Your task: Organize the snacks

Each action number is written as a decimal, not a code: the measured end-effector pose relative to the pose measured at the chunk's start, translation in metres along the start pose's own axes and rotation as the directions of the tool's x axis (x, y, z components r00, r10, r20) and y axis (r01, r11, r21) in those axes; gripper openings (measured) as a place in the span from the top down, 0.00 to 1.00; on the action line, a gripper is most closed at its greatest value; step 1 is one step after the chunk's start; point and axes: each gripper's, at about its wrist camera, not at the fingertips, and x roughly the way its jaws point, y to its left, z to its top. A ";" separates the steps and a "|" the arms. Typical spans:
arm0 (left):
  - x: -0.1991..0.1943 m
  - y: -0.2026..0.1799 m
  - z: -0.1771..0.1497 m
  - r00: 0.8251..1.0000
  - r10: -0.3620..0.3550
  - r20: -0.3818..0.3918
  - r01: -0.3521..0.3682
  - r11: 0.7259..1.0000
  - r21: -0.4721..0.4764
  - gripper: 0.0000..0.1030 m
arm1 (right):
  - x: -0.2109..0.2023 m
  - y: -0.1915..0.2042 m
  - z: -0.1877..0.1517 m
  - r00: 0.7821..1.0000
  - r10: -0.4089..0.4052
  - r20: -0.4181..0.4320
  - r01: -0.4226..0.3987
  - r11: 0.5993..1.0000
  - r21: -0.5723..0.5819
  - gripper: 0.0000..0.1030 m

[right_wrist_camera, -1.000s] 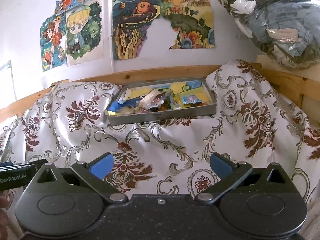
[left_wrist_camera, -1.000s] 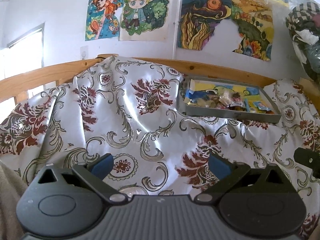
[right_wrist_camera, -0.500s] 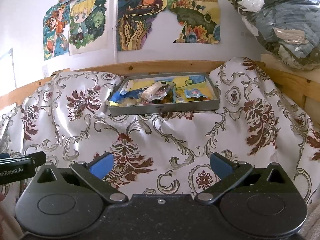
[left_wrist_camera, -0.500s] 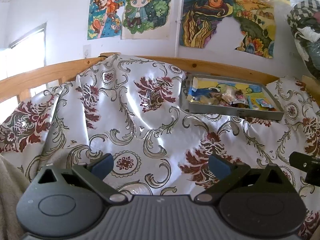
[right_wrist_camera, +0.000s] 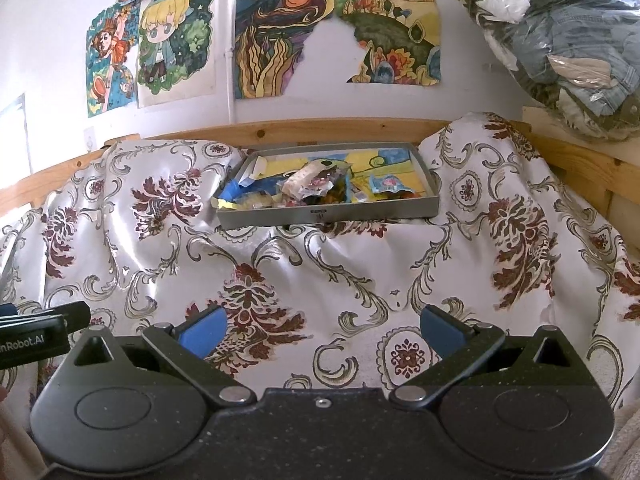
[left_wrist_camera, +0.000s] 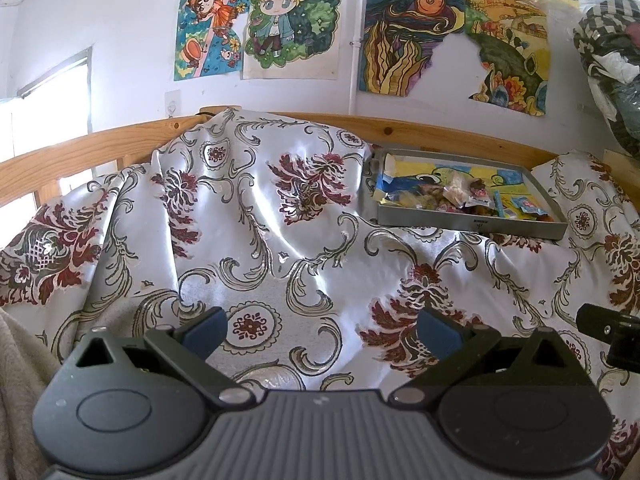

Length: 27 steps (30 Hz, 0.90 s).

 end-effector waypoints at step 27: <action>-0.002 -0.001 0.001 1.000 -0.006 0.009 0.006 1.000 0.016 0.00 | 0.000 -0.001 0.001 1.000 0.000 -0.001 0.000 1.000 0.000 0.01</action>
